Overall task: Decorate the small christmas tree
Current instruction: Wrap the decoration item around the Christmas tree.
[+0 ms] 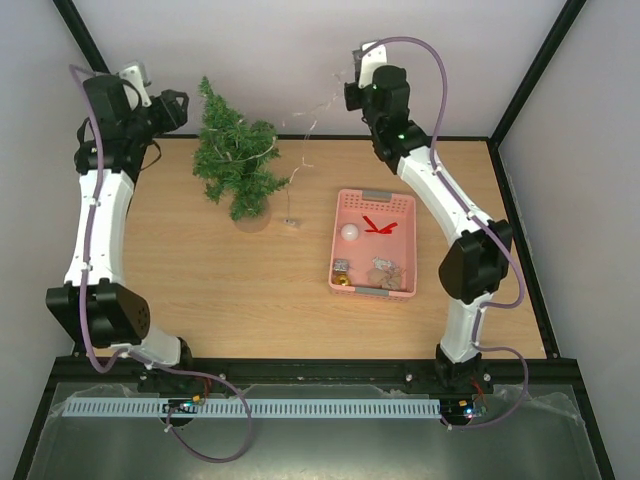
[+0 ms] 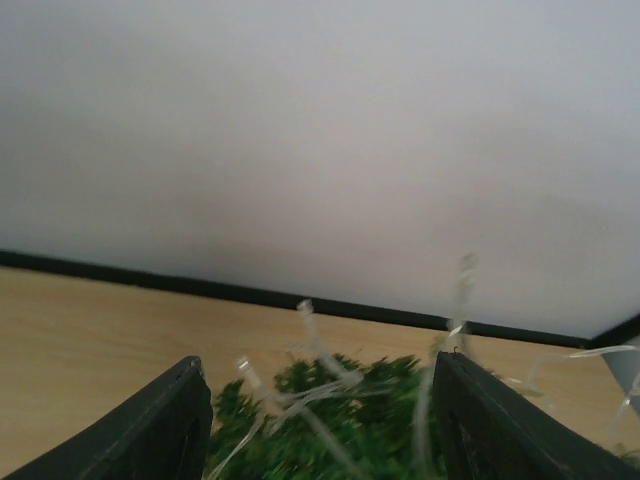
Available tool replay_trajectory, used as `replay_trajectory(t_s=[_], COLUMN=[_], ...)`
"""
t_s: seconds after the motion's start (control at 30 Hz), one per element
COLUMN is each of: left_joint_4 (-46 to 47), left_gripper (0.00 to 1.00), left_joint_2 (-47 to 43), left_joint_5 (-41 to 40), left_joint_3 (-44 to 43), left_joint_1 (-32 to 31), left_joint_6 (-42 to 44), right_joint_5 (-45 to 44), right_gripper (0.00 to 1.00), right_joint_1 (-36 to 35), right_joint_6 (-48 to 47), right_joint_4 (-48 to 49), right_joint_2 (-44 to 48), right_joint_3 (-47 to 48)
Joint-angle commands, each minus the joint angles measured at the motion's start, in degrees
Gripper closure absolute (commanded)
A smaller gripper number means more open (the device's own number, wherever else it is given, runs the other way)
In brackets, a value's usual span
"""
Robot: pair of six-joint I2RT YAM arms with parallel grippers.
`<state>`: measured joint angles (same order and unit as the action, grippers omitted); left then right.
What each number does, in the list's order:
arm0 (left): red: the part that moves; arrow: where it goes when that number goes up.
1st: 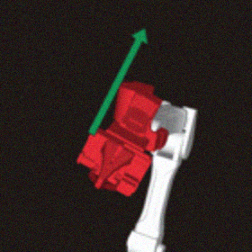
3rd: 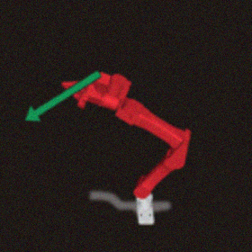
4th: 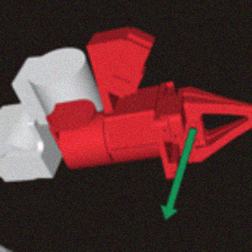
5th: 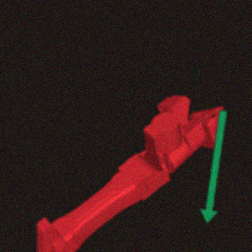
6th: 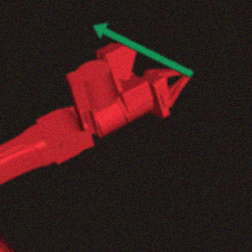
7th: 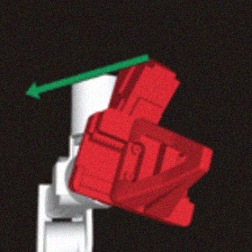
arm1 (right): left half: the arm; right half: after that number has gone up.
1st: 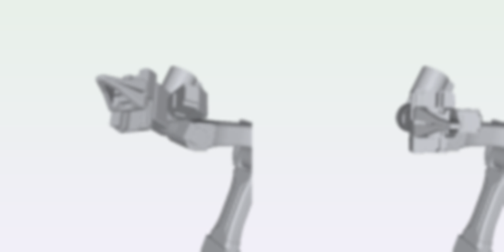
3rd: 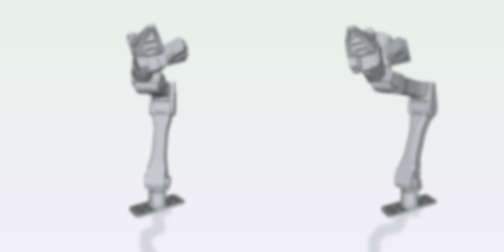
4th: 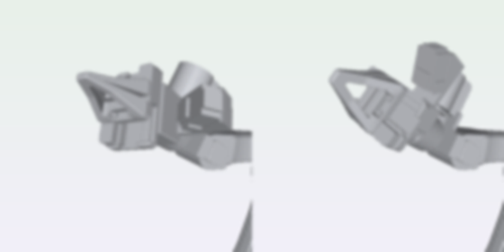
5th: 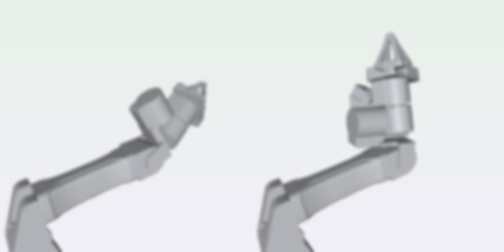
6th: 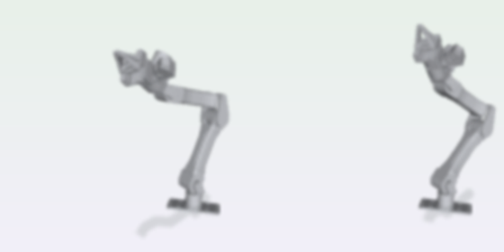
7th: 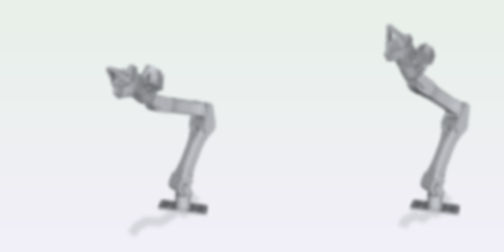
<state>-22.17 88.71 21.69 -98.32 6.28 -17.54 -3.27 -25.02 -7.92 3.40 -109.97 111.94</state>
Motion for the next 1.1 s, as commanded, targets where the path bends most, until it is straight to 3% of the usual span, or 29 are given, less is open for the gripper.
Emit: replay_trajectory(t_s=[0.0, 0.17, 0.3, 0.37, 0.4, 0.53, 0.77, 1.07], left_joint_4=[0.8, 3.9, 2.8, 2.3, 2.8, 4.8, 6.2, 7.2], left_gripper=[0.38, 0.38, 0.42, 0.44, 0.45, 0.45, 0.44, 0.46], left_joint_2=[-5.0, -10.2, -9.7, -9.4, -10.0, -13.2, -20.1, -25.2], left_joint_5=[-6.0, -11.0, -7.5, -5.0, -1.9, -1.1, -10.7, -7.5], left_joint_3=[6.8, 17.8, 21.1, 21.9, 24.4, 29.4, 35.3, 39.0], left_joint_1=[0.7, 2.2, 5.5, 6.2, 6.3, 6.2, 2.7, 1.3], left_joint_6=[-4.2, -8.0, -12.5, -13.2, -12.8, -11.8, -8.1, -8.8], right_joint_5=[-3.0, -3.6, -1.6, 3.9, 13.3, 22.1, 29.0, 38.3], right_gripper=[0.98, 0.98, 0.98, 0.98, 0.98, 0.98, 0.98, 0.98], right_joint_1=[0.6, 0.7, 0.7, 0.7, -0.1, -1.4, -3.4, -7.0], right_joint_6=[1.1, 0.9, 1.0, 2.2, 3.7, 5.0, 7.6, 16.4], right_joint_4=[-4.2, -6.4, -8.7, -11.1, -11.6, -15.1, -17.9, -10.1], right_joint_2=[3.9, 6.4, 7.9, 8.9, 11.4, 15.3, 22.8, 30.3], right_joint_3=[-2.3, -4.1, -5.3, -6.1, -10.3, -15.0, -20.9, -33.5])
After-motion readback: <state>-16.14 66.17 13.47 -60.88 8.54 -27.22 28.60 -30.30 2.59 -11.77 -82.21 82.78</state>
